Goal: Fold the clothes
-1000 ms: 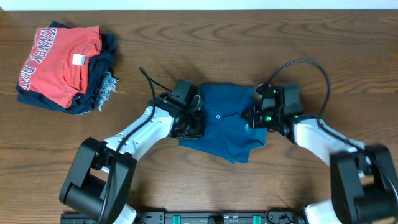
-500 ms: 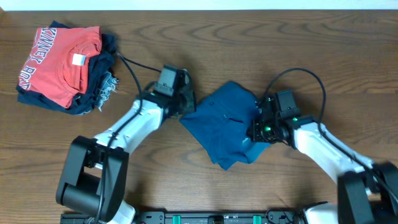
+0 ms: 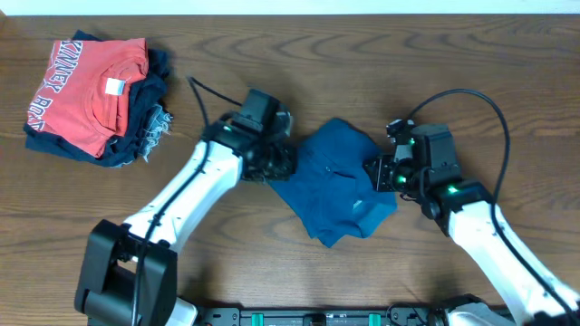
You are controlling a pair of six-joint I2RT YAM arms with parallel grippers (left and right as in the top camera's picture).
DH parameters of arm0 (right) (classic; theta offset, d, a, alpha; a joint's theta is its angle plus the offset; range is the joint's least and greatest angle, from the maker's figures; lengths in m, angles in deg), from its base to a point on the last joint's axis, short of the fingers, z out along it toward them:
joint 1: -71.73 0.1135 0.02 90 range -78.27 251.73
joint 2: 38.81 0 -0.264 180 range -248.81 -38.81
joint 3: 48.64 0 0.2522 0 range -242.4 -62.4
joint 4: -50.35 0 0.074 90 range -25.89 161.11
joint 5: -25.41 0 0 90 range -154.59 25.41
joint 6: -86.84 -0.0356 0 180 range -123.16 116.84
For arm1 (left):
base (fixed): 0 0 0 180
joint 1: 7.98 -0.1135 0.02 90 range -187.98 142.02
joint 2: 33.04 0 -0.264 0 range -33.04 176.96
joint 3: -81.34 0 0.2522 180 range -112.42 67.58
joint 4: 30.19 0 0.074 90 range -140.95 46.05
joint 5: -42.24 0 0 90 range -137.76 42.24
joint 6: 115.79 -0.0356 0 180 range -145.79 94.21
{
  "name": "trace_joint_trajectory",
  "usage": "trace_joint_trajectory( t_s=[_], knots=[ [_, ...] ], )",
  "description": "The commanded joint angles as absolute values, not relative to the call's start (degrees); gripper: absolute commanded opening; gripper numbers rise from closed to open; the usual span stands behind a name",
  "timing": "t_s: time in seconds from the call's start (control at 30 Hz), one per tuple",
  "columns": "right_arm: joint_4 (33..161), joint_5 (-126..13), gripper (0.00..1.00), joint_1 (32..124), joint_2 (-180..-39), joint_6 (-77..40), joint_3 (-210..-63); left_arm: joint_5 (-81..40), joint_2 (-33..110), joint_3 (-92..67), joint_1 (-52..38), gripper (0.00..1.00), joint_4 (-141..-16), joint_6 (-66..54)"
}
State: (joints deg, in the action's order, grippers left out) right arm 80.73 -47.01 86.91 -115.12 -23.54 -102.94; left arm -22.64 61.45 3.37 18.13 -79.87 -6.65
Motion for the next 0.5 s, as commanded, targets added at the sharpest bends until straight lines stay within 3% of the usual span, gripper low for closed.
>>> trace_joint_trajectory(
  t_s=[0.0, 0.23, 0.47],
  knots=[
    [79.61, -48.12, 0.19, 86.28, -121.02, -22.53, -102.89, -24.72, 63.68, 9.12, 19.44, 0.09, -76.31, -0.46],
    [80.09, -47.64, 0.16, 86.35, -132.34, -22.49, -102.89, -25.90, 69.32, 16.14, 19.29, 0.09, -63.61, 4.98],
    [89.89, -50.68, 0.20, 89.87, -132.02, -29.94, -102.89, -28.89, 70.57, 14.74, 14.52, 0.11, -54.86, -1.73]
  ],
)
